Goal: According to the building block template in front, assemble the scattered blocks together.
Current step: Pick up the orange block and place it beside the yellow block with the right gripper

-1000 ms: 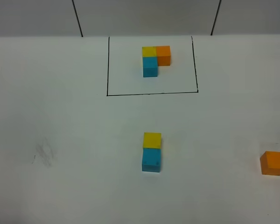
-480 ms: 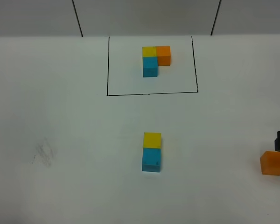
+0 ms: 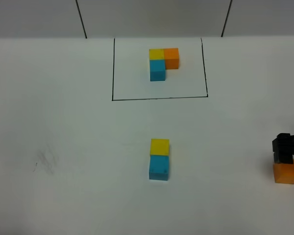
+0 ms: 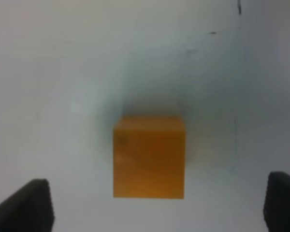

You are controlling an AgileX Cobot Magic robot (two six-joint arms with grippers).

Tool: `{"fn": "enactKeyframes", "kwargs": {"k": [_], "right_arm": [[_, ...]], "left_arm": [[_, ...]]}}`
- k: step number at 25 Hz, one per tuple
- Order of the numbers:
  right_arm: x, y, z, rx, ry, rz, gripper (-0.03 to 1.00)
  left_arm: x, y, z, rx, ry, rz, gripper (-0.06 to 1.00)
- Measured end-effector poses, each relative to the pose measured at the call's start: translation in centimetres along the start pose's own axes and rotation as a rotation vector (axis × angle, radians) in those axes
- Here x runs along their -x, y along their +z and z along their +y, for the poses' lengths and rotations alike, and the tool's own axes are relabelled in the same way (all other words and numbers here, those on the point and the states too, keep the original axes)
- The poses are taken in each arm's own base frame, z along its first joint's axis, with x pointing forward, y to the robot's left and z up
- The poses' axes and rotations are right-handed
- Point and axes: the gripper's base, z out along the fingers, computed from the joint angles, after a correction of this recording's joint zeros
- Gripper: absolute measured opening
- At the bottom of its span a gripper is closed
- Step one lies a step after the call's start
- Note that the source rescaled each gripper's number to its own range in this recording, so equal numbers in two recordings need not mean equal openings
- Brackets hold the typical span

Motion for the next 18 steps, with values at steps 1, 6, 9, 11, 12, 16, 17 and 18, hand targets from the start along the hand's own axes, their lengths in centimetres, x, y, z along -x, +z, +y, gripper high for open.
{"fn": "enactKeyframes", "kwargs": {"k": [1, 6, 9, 11, 12, 16, 17, 18], "right_arm": [[0.1, 0.3, 0.1, 0.0, -0.002, 0.006, 0.83], [0.3, 1.6, 0.5, 0.006, -0.013, 0.021, 0.81], [0.3, 2.1, 0.6, 0.011, -0.006, 0.031, 0.81], [0.3, 2.4, 0.6, 0.01, -0.007, 0.039, 0.81], [0.3, 2.6, 0.6, 0.009, -0.006, 0.047, 0.81], [0.3, 3.7, 0.6, 0.003, -0.005, 0.076, 0.81], [0.3, 3.9, 0.6, 0.002, -0.005, 0.08, 0.81], [0.3, 4.2, 0.6, 0.002, -0.005, 0.08, 0.81]], "left_arm": [[0.0, 0.0, 0.0, 0.0, 0.0, 0.0, 0.68], [0.0, 0.0, 0.0, 0.0, 0.0, 0.0, 0.68], [0.0, 0.0, 0.0, 0.0, 0.0, 0.0, 0.68], [0.0, 0.0, 0.0, 0.0, 0.0, 0.0, 0.68], [0.0, 0.0, 0.0, 0.0, 0.0, 0.0, 0.68], [0.0, 0.0, 0.0, 0.0, 0.0, 0.0, 0.68], [0.0, 0.0, 0.0, 0.0, 0.0, 0.0, 0.68], [0.0, 0.0, 0.0, 0.0, 0.0, 0.0, 0.68]]}}
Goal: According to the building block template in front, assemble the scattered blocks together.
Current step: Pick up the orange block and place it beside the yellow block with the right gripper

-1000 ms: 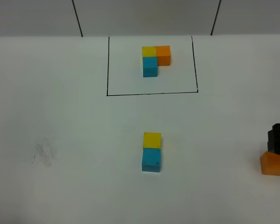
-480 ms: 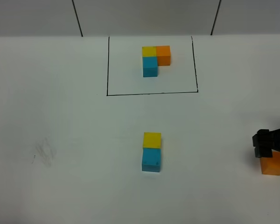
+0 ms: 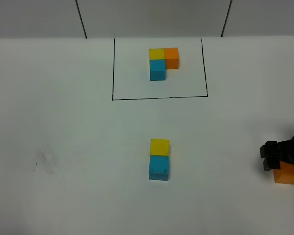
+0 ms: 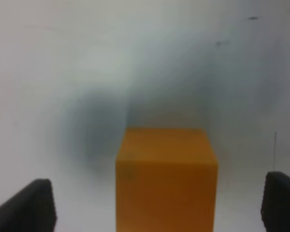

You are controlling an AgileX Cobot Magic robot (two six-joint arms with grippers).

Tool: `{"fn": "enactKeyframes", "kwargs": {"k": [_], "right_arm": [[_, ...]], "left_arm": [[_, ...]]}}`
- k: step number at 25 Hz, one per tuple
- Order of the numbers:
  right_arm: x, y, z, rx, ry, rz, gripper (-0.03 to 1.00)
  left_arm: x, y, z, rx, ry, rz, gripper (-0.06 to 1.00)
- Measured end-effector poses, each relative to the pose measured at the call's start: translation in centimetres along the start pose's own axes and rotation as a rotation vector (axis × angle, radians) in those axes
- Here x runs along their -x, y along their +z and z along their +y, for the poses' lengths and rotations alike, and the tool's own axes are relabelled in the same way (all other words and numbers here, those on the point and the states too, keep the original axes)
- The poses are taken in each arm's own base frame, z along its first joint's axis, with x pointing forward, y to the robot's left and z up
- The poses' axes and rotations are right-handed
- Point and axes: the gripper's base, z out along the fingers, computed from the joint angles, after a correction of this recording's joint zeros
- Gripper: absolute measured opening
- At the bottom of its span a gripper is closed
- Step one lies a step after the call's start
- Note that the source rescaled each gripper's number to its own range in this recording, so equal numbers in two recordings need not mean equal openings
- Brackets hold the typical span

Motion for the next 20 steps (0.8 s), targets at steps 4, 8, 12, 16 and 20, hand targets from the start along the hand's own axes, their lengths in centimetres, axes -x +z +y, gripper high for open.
{"fn": "enactKeyframes", "kwargs": {"k": [4, 8, 12, 16, 20], "right_arm": [[0.0, 0.7, 0.0, -0.003, 0.001, 0.015, 0.81], [0.0, 1.4, 0.0, -0.005, 0.006, 0.035, 0.76], [0.0, 1.6, 0.0, -0.003, 0.01, 0.037, 0.35], [0.1, 1.4, 0.0, -0.003, -0.035, 0.029, 0.28], [1.0, -0.6, 1.6, 0.015, -0.234, -0.003, 0.28]], "left_arm": [[0.0, 0.0, 0.0, 0.0, 0.0, 0.0, 0.68], [0.0, 0.0, 0.0, 0.0, 0.0, 0.0, 0.68], [0.0, 0.0, 0.0, 0.0, 0.0, 0.0, 0.68], [0.0, 0.0, 0.0, 0.0, 0.0, 0.0, 0.68], [0.0, 0.0, 0.0, 0.0, 0.0, 0.0, 0.68]]}}
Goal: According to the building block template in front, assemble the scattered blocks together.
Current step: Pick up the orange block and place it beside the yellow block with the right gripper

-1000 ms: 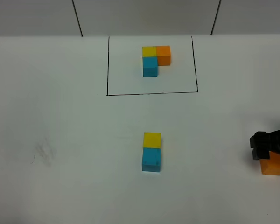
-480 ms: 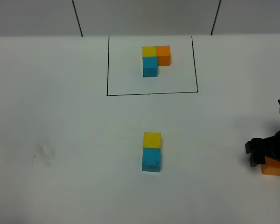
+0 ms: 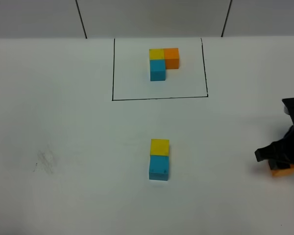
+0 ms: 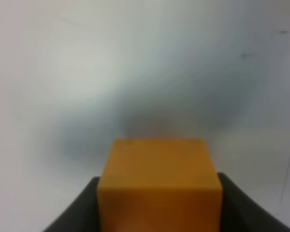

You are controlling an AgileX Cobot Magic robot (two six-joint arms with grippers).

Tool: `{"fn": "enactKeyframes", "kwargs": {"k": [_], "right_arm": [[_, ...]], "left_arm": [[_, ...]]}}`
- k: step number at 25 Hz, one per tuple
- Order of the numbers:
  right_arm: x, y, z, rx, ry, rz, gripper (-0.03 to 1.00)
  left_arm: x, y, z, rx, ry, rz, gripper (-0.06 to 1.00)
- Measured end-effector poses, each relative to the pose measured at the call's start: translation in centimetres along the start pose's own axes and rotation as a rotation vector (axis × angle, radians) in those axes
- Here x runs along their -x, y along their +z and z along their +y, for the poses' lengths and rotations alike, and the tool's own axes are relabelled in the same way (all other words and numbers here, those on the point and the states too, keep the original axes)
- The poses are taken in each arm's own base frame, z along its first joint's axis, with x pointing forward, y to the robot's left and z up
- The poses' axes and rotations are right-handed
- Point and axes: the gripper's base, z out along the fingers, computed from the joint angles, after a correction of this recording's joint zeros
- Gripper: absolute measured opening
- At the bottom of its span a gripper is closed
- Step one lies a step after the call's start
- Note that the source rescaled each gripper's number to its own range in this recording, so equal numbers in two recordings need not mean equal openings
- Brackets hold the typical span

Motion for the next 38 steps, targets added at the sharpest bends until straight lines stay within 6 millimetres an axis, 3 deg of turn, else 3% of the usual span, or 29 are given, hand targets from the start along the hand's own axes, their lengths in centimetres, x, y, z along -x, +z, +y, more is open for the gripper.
{"fn": "enactKeyframes", "kwargs": {"k": [6, 10, 15, 23, 38], "right_arm": [[4.4, -2.5, 4.4, 0.016, -0.588, -0.084, 0.28], [6.2, -1.6, 7.8, 0.039, -0.916, -0.054, 0.28], [7.4, 0.0, 11.6, 0.07, -1.153, -0.018, 0.28], [8.8, 0.5, 16.3, 0.098, -1.293, -0.008, 0.28], [7.8, 1.1, 18.2, 0.138, -1.323, 0.03, 0.28]], "left_arm": [[0.0, 0.0, 0.0, 0.0, 0.0, 0.0, 0.68], [0.0, 0.0, 0.0, 0.0, 0.0, 0.0, 0.68], [0.0, 0.0, 0.0, 0.0, 0.0, 0.0, 0.68], [0.0, 0.0, 0.0, 0.0, 0.003, 0.0, 0.68], [0.0, 0.0, 0.0, 0.0, 0.005, 0.0, 0.68]]}}
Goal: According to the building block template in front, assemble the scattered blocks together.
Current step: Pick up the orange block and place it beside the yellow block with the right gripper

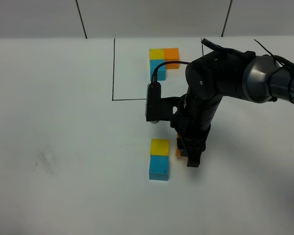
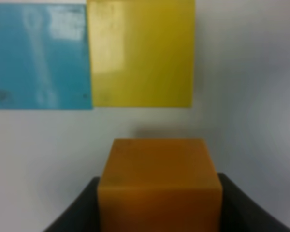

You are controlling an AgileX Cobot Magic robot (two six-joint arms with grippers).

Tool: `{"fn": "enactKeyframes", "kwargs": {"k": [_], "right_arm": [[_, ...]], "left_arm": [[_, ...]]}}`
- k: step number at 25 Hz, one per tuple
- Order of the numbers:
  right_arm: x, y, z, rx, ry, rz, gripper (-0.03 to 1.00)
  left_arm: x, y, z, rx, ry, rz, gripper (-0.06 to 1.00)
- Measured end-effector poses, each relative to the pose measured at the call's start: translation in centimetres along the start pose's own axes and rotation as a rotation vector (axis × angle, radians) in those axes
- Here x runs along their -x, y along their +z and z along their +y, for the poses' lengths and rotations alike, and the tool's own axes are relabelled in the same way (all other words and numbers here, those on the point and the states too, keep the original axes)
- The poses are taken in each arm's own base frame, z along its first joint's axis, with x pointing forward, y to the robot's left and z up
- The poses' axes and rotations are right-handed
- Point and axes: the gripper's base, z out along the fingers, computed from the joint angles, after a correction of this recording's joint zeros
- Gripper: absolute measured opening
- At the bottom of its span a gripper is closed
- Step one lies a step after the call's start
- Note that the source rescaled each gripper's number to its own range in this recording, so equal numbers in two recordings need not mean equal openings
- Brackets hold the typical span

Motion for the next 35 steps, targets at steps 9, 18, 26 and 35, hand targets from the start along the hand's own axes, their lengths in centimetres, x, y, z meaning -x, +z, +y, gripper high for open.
{"fn": "enactKeyframes", "kwargs": {"k": [9, 18, 26, 35], "right_arm": [[0.6, 0.1, 0.4, -0.004, -0.019, -0.007, 0.28], [1.0, 1.6, 0.5, 0.015, -0.012, -0.009, 0.28], [1.1, 2.7, 0.3, 0.007, -0.008, -0.015, 0.28], [1.1, 3.6, 0.2, 0.012, -0.004, -0.012, 0.28]], "left_arm": [[0.0, 0.0, 0.0, 0.0, -0.001, 0.0, 0.68], [0.0, 0.0, 0.0, 0.0, -0.001, 0.0, 0.68], [0.0, 0.0, 0.0, 0.0, -0.001, 0.0, 0.68], [0.0, 0.0, 0.0, 0.0, -0.001, 0.0, 0.68]]}}
